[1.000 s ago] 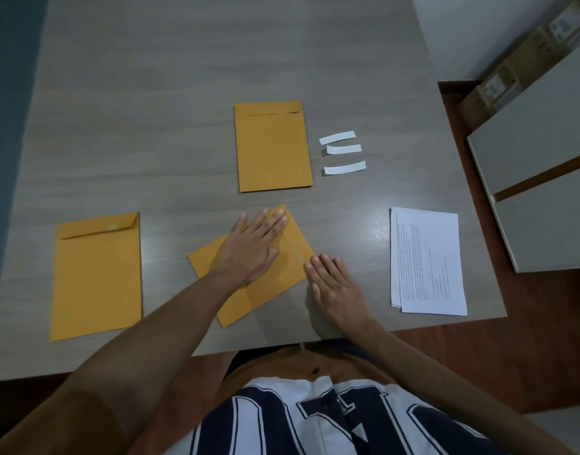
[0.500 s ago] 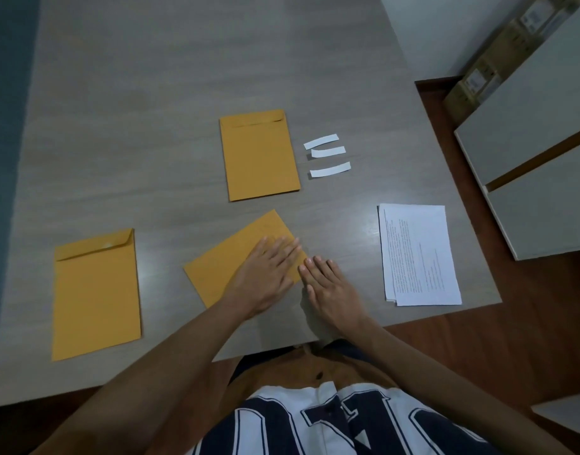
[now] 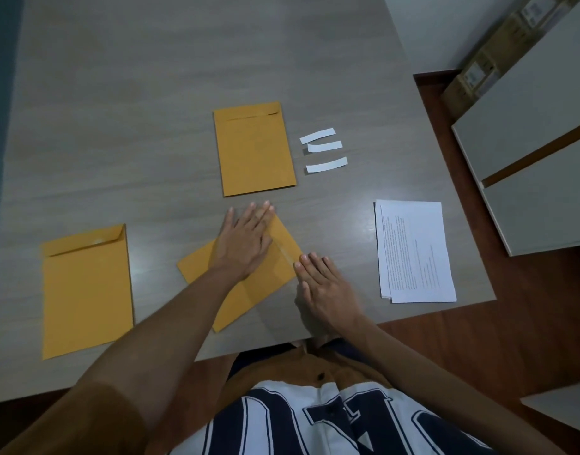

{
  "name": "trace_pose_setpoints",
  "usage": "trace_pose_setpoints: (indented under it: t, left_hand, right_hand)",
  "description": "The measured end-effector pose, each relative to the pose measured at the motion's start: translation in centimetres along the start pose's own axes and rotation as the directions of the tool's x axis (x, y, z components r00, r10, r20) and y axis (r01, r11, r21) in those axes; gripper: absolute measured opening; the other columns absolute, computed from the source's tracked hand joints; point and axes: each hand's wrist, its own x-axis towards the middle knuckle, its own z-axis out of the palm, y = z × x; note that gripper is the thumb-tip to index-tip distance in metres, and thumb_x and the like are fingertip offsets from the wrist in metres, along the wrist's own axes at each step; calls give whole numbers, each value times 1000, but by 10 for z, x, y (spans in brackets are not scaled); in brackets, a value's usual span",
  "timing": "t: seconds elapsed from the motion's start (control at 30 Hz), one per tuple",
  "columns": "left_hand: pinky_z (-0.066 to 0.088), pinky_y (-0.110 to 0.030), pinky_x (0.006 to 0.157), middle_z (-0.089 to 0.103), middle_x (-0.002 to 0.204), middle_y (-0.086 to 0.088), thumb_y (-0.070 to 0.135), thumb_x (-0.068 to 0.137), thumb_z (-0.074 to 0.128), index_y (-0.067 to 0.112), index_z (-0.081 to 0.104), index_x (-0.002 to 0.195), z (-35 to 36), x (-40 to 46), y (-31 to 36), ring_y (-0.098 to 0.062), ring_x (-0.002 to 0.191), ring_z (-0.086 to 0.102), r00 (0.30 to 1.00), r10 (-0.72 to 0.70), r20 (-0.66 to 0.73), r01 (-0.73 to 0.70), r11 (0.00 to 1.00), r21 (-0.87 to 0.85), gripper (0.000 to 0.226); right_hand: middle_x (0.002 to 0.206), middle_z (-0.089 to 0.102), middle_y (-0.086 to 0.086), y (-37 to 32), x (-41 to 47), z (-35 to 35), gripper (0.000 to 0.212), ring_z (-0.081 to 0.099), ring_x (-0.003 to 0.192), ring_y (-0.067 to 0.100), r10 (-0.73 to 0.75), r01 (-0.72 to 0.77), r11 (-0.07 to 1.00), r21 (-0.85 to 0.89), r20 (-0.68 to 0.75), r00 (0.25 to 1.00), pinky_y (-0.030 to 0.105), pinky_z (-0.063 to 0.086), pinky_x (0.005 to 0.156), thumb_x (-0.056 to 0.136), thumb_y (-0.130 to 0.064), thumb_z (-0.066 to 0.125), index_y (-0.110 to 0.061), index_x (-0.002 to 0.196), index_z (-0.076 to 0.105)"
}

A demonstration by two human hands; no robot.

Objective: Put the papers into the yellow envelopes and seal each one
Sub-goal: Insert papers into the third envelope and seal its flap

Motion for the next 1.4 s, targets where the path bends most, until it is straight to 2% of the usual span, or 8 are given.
trace_pose_setpoints:
  t: [0.2,0.37,0.47,0.73,1.03,1.17,1.27,1.4]
  left_hand:
    - [2,-49,121,-13,163,9,37,103,18,25,-11,155,0,0,-2,-17,151,-7,999,30,42,-29,1000,-10,61]
    - [1,-49,121,-18,162,9,30,101,28,24,-13,155,0,2,-3,-16,151,-10,996,47,77,-46,999,-11,68]
    - [0,-50,121,-21,161,8,22,95,39,24,-16,154,-1,4,-4,-17,150,-13,994,43,99,-43,999,-5,81]
    - [1,-50,121,-21,161,10,14,91,40,24,-17,154,-5,2,0,-16,150,-12,993,17,113,-18,1000,6,86]
    - [-2,-50,121,-20,161,10,15,94,38,24,-15,154,-8,4,2,-15,150,-13,987,11,157,-7,1000,-20,81]
    - [11,-48,121,2,165,2,14,95,46,20,10,157,-23,9,-8,-21,151,6,983,24,184,23,969,-246,72]
    - [36,-44,110,38,154,-8,17,90,57,17,36,149,-26,3,-9,-29,139,35,985,-168,37,166,877,-451,63]
    - [49,-45,95,55,137,-10,33,80,66,21,54,131,-26,5,-16,-29,123,51,949,-302,85,293,759,-581,53]
  right_hand:
    - [131,62,14,-13,22,-15,44,47,134,28,58,-44,992,121,-120,991,41,27,118,97,-23,35,-4,122,66]
    - [141,53,14,-26,71,-23,55,46,135,29,10,-7,995,100,-22,1000,46,33,112,104,-29,17,-4,134,56]
    - [152,39,10,-22,83,-16,61,32,144,26,-36,34,999,24,78,996,42,18,118,99,-33,10,-9,144,42]
    - [143,50,12,-11,38,1,48,44,137,25,-37,36,999,-26,-8,999,43,33,115,103,-24,24,-6,137,52]
    - [142,51,13,-8,3,3,55,44,136,25,-8,9,998,-63,22,1000,42,24,115,105,-26,11,-6,137,52]
    - [139,55,12,-12,5,-2,61,48,134,25,22,-21,999,-45,31,999,41,24,113,105,-28,6,-6,133,56]
    - [135,58,12,-14,6,-3,62,52,130,25,35,-35,999,-31,11,999,41,26,112,104,-27,8,-6,130,60]
    - [131,62,10,-14,10,-3,48,56,126,24,46,-47,999,-17,-47,998,41,34,112,98,-25,29,-7,125,65]
